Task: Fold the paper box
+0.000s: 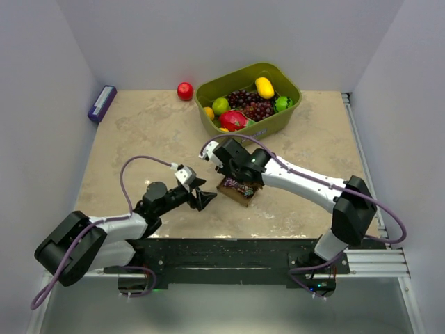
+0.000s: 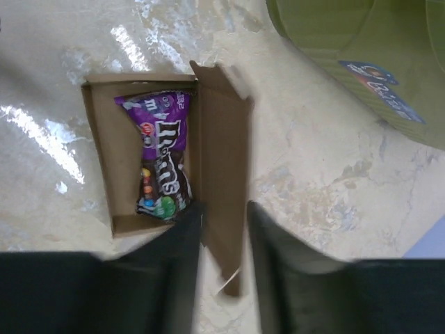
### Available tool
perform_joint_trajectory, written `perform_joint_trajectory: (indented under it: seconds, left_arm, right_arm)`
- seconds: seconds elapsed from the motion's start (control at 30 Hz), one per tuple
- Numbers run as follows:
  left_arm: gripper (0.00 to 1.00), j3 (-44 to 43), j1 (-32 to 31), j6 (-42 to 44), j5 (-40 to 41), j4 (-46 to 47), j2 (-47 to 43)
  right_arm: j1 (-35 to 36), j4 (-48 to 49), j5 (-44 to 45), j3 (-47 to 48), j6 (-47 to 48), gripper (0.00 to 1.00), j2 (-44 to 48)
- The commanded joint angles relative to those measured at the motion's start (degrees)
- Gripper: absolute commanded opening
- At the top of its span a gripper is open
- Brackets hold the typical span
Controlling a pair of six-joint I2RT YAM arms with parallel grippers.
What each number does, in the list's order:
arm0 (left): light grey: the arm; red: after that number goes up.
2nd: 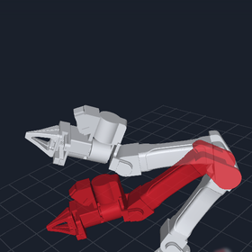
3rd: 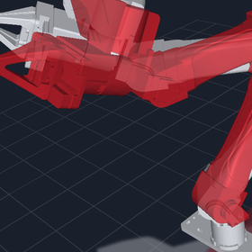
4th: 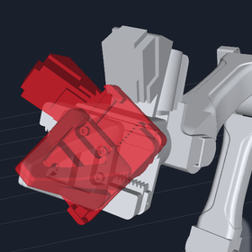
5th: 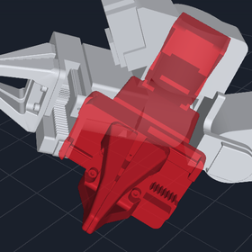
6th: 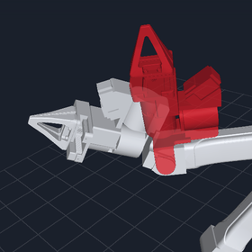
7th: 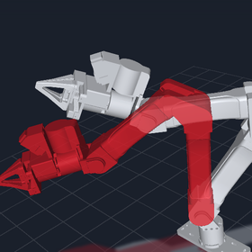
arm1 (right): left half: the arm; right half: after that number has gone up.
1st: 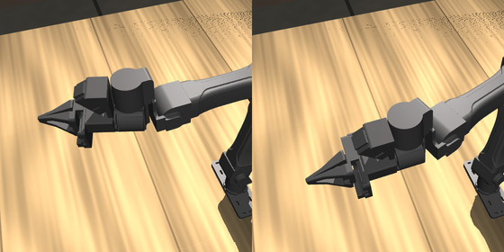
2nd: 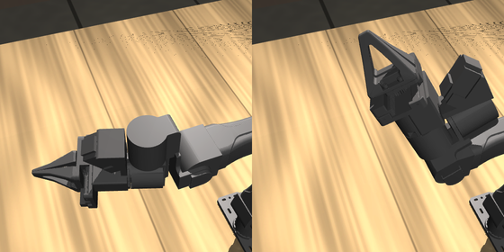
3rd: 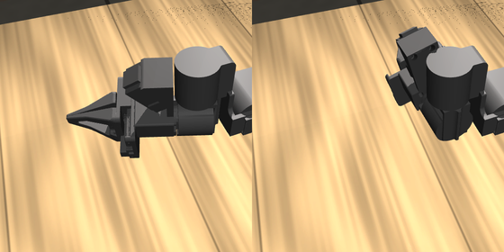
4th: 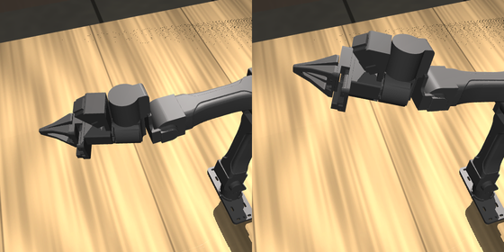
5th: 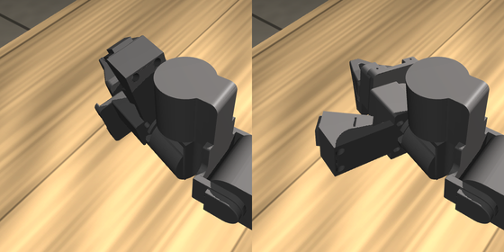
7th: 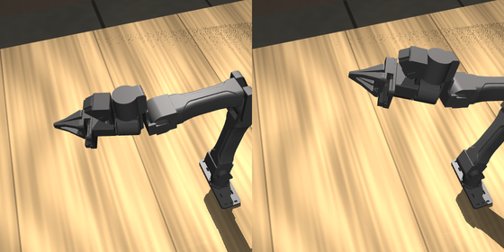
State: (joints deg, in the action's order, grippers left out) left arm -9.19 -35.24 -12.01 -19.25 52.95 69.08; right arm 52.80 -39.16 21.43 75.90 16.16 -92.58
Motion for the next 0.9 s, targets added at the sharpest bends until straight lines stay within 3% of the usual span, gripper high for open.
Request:
perform_joint_trajectory:
  seconds: [0.0,0.1,0.13,0.4,0.5,0.57,0.67,0.7,0.73,0.8,0.87]
  left_arm:
    - [0.73,-2.14,0.44,-1.43,0.26,1.28,0.62]
    - [0.73,-3.37,0.53,-2.84,-0.27,0.49,0.62]
    - [0.73,-3.81,0.53,-3.37,-0.09,-0.56,0.62]
    - [0.72,-12.32,0.79,-4.60,0.70,-6.09,2.72]
    - [0.72,-16.37,1.66,-4.34,0.17,-8.39,6.67]
    - [0.72,-18.31,2.37,-6.26,-2.54,-7.08,10.36]
    - [0.72,-21.65,2.99,-9.51,-7.03,-4.26,14.85]
    - [0.72,-22.79,3.08,-10.04,-7.47,-4.00,15.73]
    - [0.73,-23.41,3.16,-10.49,-7.56,-4.43,17.04]
    - [0.73,-23.94,3.25,-9.70,-7.13,-4.78,17.75]
    - [0.73,-23.25,3.69,-9.26,-6.86,-2.86,18.55]
  right_arm:
    - [0.47,2.23,4.58,2.24,1.95,0.52,-1.38]
    - [0.55,6.88,5.90,0.75,-0.42,0.80,0.55]
    - [0.55,8.38,6.95,0.13,-2.52,0.99,1.34]
    - [-2.61,25.23,5.90,-12.77,-17.72,0.99,17.32]
    - [-3.75,30.08,11.94,-19.46,-24.77,0.99,22.85]
    - [-7.24,28.45,12.94,-21.66,-31.26,0.99,24.63]
    - [-13.57,24.83,3.47,-25.08,-37.77,0.99,27.88]
    - [-14.38,24.92,1.35,-26.23,-38.65,0.96,29.19]
    - [-14.91,24.83,-1.45,-27.46,-40.49,0.83,31.47]
    - [-16.05,24.39,-2.70,-31.06,-42.52,0.72,34.11]
    - [-16.23,25.18,-2.45,-35.09,-45.69,0.69,38.86]
